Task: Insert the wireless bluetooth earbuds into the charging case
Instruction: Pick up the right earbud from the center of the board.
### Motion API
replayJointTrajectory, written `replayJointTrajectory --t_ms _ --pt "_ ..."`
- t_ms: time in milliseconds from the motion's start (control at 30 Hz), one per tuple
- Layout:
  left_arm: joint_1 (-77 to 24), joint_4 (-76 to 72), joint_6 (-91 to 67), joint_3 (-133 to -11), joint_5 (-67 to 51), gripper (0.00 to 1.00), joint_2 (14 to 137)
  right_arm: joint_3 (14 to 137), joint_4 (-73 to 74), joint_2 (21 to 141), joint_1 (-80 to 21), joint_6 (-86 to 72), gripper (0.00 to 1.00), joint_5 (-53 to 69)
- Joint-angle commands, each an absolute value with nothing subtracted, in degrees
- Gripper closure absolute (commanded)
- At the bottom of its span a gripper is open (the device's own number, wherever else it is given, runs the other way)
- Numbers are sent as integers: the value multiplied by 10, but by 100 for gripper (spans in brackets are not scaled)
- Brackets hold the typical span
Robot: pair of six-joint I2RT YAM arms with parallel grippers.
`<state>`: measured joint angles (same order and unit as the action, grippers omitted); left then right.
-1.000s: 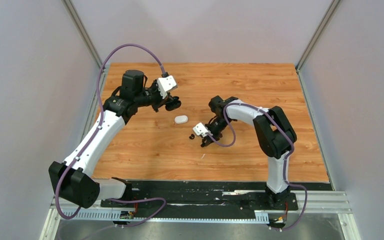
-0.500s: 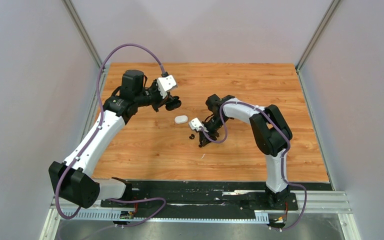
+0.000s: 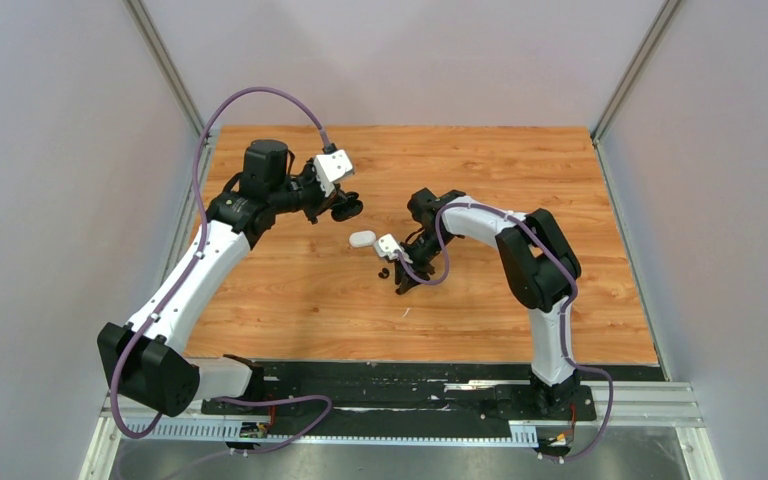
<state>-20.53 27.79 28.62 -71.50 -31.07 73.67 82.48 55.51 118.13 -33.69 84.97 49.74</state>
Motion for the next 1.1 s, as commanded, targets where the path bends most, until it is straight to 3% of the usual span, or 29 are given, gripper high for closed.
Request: replayJointTrajectory --t_ms 0,500,1067 --pt "-203 260 275 -714 -320 100 723 840 559 1179 -341 853 73 528" --pt "-203 261 276 -712 -321 100 723 843 565 1175 -342 861 100 524" --pt "-215 198 399 -798 -441 100 876 977 579 965 -208 591 100 584"
